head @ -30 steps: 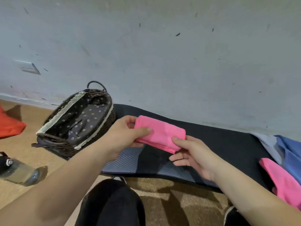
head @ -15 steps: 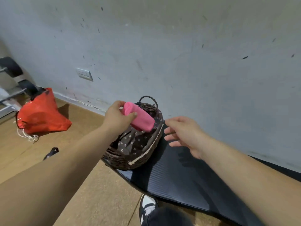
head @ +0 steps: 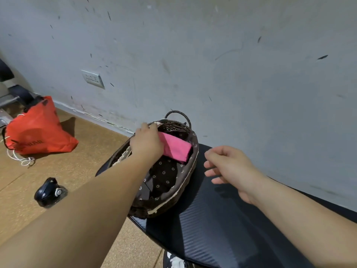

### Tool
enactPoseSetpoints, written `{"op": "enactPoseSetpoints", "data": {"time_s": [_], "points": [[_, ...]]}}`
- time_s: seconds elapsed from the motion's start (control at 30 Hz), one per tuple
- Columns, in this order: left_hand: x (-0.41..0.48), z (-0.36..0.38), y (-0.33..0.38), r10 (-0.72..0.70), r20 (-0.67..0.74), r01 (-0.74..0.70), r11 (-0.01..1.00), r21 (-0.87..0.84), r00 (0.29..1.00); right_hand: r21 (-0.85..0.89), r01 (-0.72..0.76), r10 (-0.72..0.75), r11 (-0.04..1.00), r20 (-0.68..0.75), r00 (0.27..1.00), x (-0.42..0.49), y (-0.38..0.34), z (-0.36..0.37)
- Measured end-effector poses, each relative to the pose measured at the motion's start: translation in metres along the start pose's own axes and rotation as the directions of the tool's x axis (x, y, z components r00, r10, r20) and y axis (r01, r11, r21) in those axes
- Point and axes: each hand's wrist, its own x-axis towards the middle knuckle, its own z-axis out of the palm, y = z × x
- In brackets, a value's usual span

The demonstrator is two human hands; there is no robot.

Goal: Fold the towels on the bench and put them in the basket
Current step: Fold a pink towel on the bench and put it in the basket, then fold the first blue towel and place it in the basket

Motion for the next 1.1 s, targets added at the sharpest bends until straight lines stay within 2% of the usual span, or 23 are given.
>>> {"op": "enactPoseSetpoints", "data": {"time_s": [0.03, 0.1, 0.17, 0.27, 0.4, 0.47, 0.6, 0.73, 0.83, 0.93, 1.1], "points": [[0.000, 0.001, 0.002, 0.066, -0.041, -0.064, 0.996, 0.065, 0.997, 0.000, -0.006, 0.006, 1.000, 0.002, 1.000, 0.001, 0.002, 0.000], [-0.002, 0.006, 0.011, 0.210, -0.059, -0.209, 0.978, 0.016, 0.976, 0.001, -0.011, 0.011, 1.000, 0.003, 1.000, 0.004, 0.004, 0.000], [-0.005, 0.013, 0.019, 0.268, 0.050, -0.264, 0.962, -0.069, 0.962, 0.011, -0.011, 0.011, 1.000, 0.002, 1.000, 0.005, 0.007, 0.001], [-0.006, 0.026, 0.022, 0.251, 0.192, -0.242, 0.968, -0.067, 0.949, 0.014, -0.016, 0.016, 1.000, 0.006, 1.000, 0.005, 0.010, 0.000], [-0.007, 0.028, 0.025, 0.233, 0.218, -0.240, 0.971, 0.005, 0.948, 0.003, -0.024, 0.024, 1.000, 0.011, 1.000, -0.002, 0.013, -0.009], [-0.013, 0.019, 0.029, 0.209, 0.230, -0.205, 0.978, -0.039, 0.951, 0.001, -0.026, 0.026, 1.000, 0.003, 1.000, -0.008, 0.015, -0.017], [-0.044, -0.003, 0.040, 0.126, 0.107, -0.086, 0.943, -0.323, 0.986, 0.003, -0.033, 0.033, 0.999, -0.014, 0.999, -0.029, 0.017, -0.040], [-0.100, -0.031, 0.071, 0.176, -0.065, -0.184, 0.839, -0.512, 0.982, 0.023, -0.028, 0.029, 0.999, -0.043, 0.999, -0.055, 0.020, -0.068], [-0.138, -0.040, 0.107, 0.266, -0.115, -0.282, 0.759, -0.587, 0.957, 0.020, -0.016, 0.017, 1.000, -0.067, 0.998, -0.079, 0.023, -0.093], [-0.178, -0.045, 0.151, 0.340, -0.076, -0.306, 0.699, -0.647, 0.937, -0.052, 0.017, -0.021, 0.998, -0.089, 0.996, -0.109, 0.033, -0.127], [-0.242, -0.030, 0.228, 0.468, 0.031, -0.315, 0.642, -0.699, 0.883, -0.390, 0.084, -0.133, 0.917, -0.100, 0.986, -0.165, 0.075, -0.204]]}}
